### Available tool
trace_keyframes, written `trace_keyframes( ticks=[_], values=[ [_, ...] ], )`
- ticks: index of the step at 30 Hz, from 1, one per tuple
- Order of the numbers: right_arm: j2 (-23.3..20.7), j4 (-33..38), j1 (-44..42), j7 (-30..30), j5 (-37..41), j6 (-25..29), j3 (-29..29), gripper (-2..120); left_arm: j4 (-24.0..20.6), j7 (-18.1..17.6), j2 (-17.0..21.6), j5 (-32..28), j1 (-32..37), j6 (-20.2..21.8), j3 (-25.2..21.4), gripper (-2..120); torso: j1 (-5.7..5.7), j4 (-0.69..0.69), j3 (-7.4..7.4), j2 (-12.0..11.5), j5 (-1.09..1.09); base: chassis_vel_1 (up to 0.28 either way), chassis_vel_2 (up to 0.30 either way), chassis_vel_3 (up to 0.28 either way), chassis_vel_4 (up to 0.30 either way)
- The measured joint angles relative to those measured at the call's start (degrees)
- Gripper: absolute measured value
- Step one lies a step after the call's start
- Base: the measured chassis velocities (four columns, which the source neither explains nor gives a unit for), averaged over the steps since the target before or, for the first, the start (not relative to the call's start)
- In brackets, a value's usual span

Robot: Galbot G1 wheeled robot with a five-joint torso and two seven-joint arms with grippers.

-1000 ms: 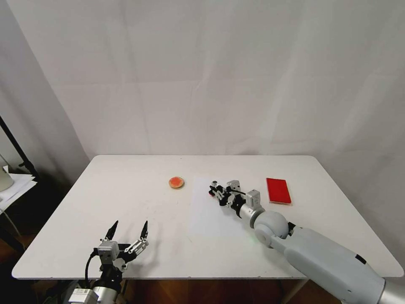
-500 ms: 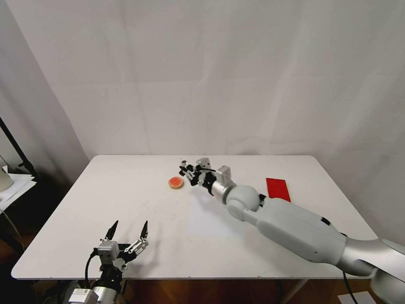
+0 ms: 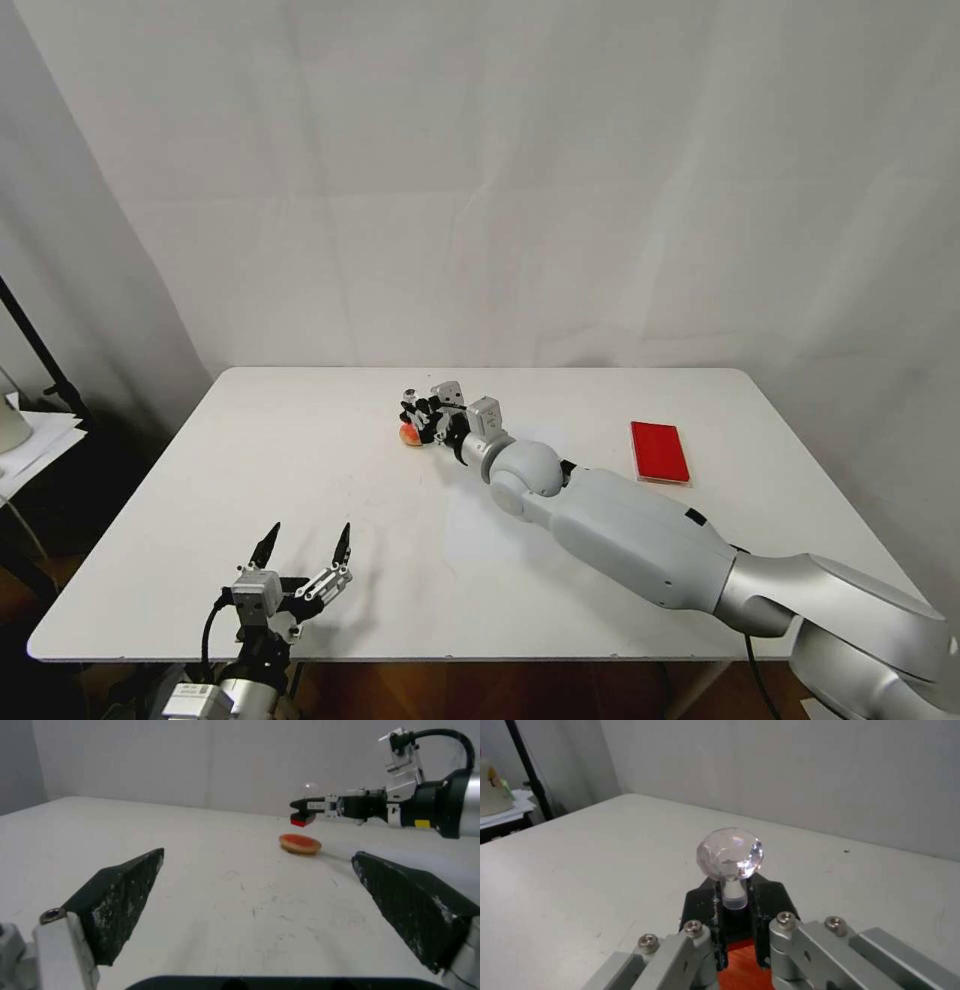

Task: Pick up the stamp from the ink pad and place it onto another ink pad.

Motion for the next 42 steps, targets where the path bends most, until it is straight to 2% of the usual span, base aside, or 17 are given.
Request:
trace_keyframes(
  ticks=[13, 33, 35, 36, 39, 40, 42],
  values=[
    [0.5, -1.5, -2.4, -0.2, -1.0, 0.7, 1.6, 9, 0.0, 0.0, 0.0, 0.0, 0.0, 0.0, 0.0, 100, 0.0, 0.0, 0.0, 0.0, 0.0, 0.0, 0.0, 0.0, 0.0],
    [1.5, -2.5, -2.7, -0.7, -1.4, 1.0, 1.2, 9, 0.0, 0.0, 0.0, 0.0, 0.0, 0.0, 0.0, 100, 0.0, 0.0, 0.0, 0.0, 0.01, 0.0, 0.0, 0.0, 0.0],
    [1.4, -2.2, -2.7, -0.7, -1.2, 1.1, 1.1, 17, 0.0, 0.0, 0.0, 0.0, 0.0, 0.0, 0.0, 100, 0.0, 0.0, 0.0, 0.0, 0.0, 0.0, 0.0, 0.0, 0.0],
    [1.4, -2.2, -2.7, -0.7, -1.2, 1.1, 1.1, 17, 0.0, 0.0, 0.0, 0.0, 0.0, 0.0, 0.0, 100, 0.0, 0.0, 0.0, 0.0, 0.0, 0.0, 0.0, 0.0, 0.0],
    [1.5, -2.0, -2.7, -0.4, -1.2, 1.1, 1.1, 30, 0.0, 0.0, 0.0, 0.0, 0.0, 0.0, 0.0, 100, 0.0, 0.0, 0.0, 0.0, 0.0, 0.0, 0.0, 0.0, 0.0],
    [1.5, -2.0, -2.7, -0.4, -1.2, 1.1, 1.1, 30, 0.0, 0.0, 0.0, 0.0, 0.0, 0.0, 0.0, 100, 0.0, 0.0, 0.0, 0.0, 0.0, 0.0, 0.0, 0.0, 0.0],
    [1.5, -1.6, -2.7, -0.2, -1.1, 1.0, 1.1, 40, 0.0, 0.0, 0.0, 0.0, 0.0, 0.0, 0.0, 100, 0.0, 0.0, 0.0, 0.0, 0.0, 0.0, 0.0, 0.0, 0.0]
  ],
)
